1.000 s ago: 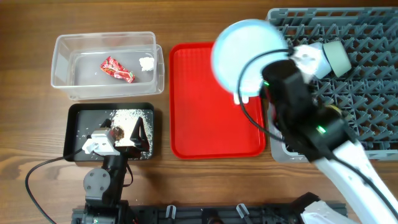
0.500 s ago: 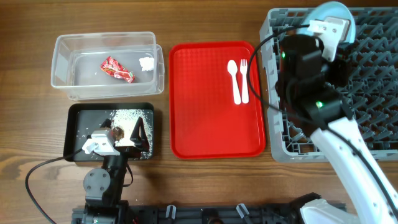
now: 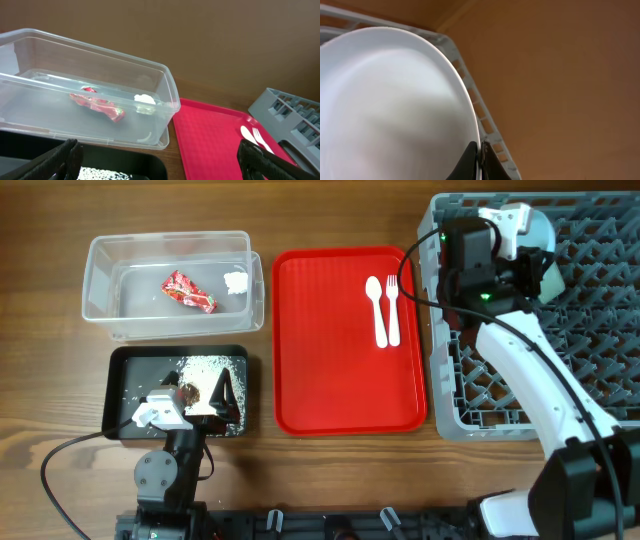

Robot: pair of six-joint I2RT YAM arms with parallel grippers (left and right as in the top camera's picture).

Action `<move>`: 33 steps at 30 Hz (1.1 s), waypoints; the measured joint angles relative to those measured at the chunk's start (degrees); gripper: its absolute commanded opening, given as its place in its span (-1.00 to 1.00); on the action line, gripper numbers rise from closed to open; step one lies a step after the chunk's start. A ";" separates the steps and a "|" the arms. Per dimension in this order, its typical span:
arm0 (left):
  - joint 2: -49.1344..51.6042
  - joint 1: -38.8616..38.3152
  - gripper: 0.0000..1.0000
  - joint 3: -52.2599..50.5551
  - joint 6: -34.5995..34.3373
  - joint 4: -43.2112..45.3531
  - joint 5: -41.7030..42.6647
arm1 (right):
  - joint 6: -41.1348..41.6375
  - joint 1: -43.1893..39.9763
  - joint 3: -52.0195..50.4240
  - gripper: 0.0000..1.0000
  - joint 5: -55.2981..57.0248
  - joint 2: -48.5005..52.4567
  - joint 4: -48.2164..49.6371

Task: Sort waste into correct bins and load items into the dishwasher rack
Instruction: 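Lift the light-blue plate and carry it into the rack, then stand the plate upright in the rack and open the right gripper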

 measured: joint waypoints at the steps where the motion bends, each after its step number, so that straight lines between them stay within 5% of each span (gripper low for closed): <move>1: 0.00 0.00 1.00 0.00 0.00 0.00 0.00 | -0.22 0.00 0.00 -0.91 -0.46 0.48 0.33; 10: 0.00 0.00 1.00 0.00 0.00 0.00 0.00 | -3.54 0.00 0.00 -0.91 -2.49 1.31 4.00; 20: 0.00 0.00 1.00 0.00 0.00 0.00 0.00 | -27.52 0.00 -0.26 -0.91 -2.82 1.46 29.44; 33: 0.00 0.00 1.00 0.00 0.00 0.00 0.00 | -42.25 0.04 -0.26 -0.91 -5.99 6.99 30.45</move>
